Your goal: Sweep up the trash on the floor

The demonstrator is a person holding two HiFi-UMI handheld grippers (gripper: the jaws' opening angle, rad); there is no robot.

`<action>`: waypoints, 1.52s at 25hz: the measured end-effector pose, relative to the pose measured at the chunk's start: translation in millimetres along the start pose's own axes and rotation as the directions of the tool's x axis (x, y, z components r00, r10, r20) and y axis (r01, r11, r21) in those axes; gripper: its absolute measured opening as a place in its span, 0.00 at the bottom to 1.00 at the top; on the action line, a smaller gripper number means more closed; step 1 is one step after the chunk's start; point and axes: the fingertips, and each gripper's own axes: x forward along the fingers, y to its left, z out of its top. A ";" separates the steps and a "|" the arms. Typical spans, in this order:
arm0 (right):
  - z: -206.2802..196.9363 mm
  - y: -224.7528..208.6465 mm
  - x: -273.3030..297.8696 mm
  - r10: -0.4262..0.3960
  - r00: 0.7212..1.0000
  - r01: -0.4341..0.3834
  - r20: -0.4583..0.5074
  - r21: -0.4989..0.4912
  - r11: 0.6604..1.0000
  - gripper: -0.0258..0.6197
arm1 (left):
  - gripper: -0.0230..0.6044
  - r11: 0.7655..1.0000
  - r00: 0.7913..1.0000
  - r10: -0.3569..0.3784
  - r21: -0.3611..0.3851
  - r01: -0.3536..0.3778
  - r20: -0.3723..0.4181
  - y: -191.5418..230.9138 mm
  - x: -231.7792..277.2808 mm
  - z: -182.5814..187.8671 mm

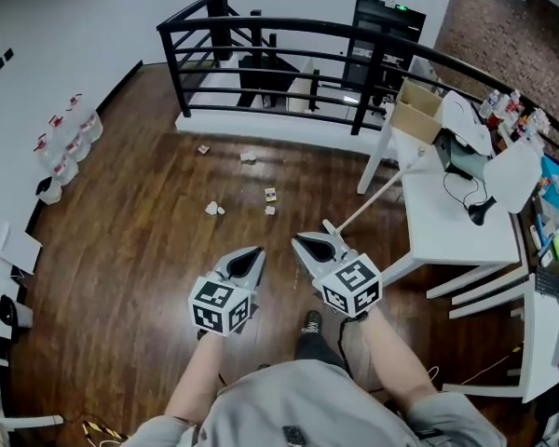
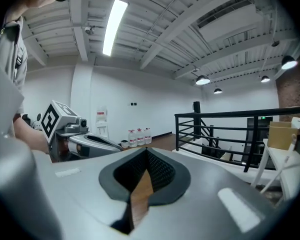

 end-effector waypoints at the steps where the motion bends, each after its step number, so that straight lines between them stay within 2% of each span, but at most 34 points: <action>1: 2.0 -16.8 4.9 0.010 1.000 -0.010 0.000 -0.002 1.000 0.04 | 0.04 1.000 1.000 0.007 0.002 -0.007 0.001 4.0 14.8 6.6; 7: 14.4 -117.1 17.3 0.039 0.999 -0.039 0.012 0.003 0.999 0.04 | 0.04 0.999 0.999 0.039 0.016 -0.039 -0.007 16.9 105.9 39.6; 12: 18.9 -191.8 16.2 0.003 1.000 -0.004 0.026 0.058 0.998 0.04 | 0.04 0.999 1.000 0.007 0.039 -0.006 -0.023 17.3 178.8 64.4; 17: 14.7 -265.2 9.5 -0.091 0.995 0.088 0.027 0.099 0.991 0.04 | 0.04 0.995 0.995 -0.085 0.047 0.087 -0.056 10.5 256.8 76.4; 21: 5.2 -324.8 2.1 -0.205 0.979 0.203 0.005 0.120 0.972 0.04 | 0.04 0.977 0.975 -0.203 0.050 0.208 -0.085 3.8 322.6 77.7; 28: 0.8 -427.4 -11.9 -0.417 0.903 0.426 -0.102 0.096 0.899 0.04 | 0.04 0.895 0.896 -0.430 0.080 0.440 -0.114 -2.7 434.1 91.5; 32: -12.1 -466.9 -22.9 -0.509 0.842 0.531 -0.179 0.115 0.839 0.04 | 0.04 0.833 0.832 -0.537 0.067 0.549 -0.143 -12.8 474.8 86.9; 35: -22.8 -489.7 -35.4 -0.571 0.791 0.604 -0.221 0.130 0.786 0.04 | 0.04 0.792 0.783 -0.591 0.046 0.609 -0.191 -20.4 501.6 74.9; 38: -33.7 -502.3 -54.9 -0.601 0.755 0.646 -0.262 0.143 0.750 0.04 | 0.04 0.768 0.748 -0.619 0.015 0.640 -0.238 -32.9 521.1 63.3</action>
